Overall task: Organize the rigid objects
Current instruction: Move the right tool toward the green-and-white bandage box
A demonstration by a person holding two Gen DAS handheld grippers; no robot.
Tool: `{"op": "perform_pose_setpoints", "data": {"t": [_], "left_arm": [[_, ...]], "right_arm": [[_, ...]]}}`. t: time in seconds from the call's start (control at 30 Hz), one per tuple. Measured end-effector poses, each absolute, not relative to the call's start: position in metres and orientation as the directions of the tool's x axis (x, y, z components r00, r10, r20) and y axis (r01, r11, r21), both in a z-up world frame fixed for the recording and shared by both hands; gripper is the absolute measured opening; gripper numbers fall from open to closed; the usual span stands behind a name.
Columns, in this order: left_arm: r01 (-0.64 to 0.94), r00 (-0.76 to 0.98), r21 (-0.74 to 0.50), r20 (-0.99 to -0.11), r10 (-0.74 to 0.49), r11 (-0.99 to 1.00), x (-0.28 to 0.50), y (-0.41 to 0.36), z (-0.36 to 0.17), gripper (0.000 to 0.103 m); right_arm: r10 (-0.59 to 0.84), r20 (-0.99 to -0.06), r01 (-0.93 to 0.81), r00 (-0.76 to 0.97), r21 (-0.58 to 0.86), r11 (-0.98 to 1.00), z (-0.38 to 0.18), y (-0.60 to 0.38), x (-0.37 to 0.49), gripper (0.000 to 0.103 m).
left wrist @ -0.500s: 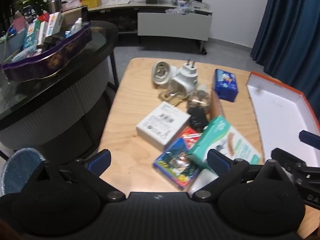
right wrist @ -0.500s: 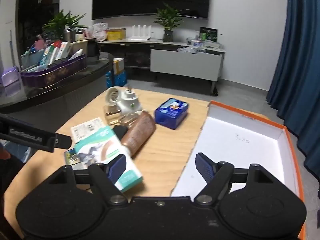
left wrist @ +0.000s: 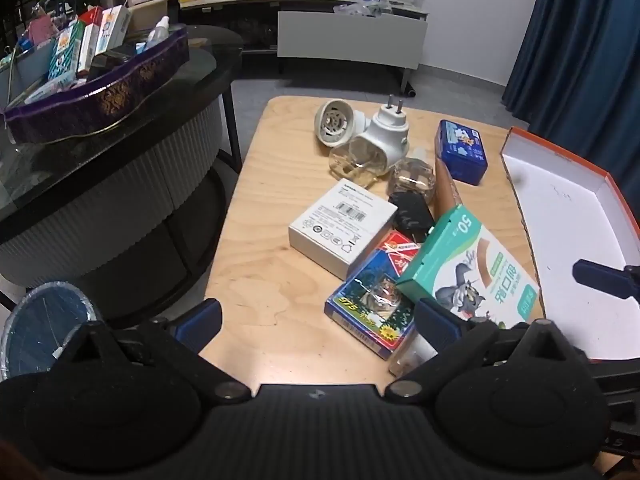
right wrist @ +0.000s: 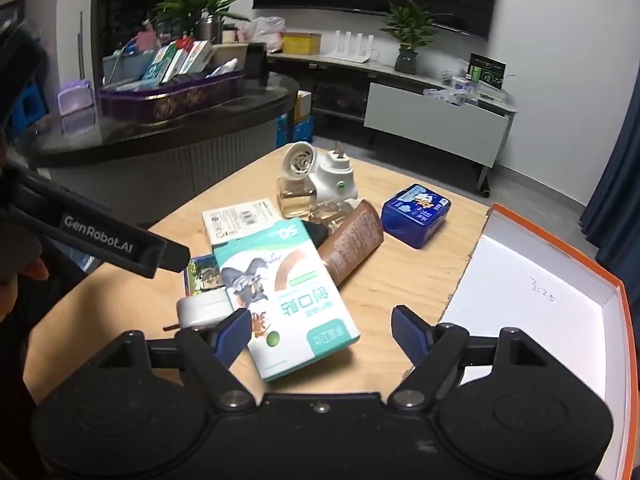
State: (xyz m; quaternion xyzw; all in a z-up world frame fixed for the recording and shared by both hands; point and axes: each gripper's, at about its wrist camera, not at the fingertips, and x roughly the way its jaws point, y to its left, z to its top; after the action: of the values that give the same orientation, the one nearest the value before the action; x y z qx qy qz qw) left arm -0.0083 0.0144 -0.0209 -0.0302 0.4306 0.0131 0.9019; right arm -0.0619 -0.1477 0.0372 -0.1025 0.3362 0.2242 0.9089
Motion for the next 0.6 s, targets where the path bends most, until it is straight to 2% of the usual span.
{"op": "perform_pose_setpoints", "data": {"t": [0.6], "left_arm": [[-0.015, 0.613, -0.057, -0.789, -0.036, 0.998, -0.0086, 0.0076, -0.0160, 0.103]], "right_arm": [[0.344, -0.670, -0.486, 0.657, -0.028, 0.874, 0.0339, -0.1404, -0.0648, 0.090]]}}
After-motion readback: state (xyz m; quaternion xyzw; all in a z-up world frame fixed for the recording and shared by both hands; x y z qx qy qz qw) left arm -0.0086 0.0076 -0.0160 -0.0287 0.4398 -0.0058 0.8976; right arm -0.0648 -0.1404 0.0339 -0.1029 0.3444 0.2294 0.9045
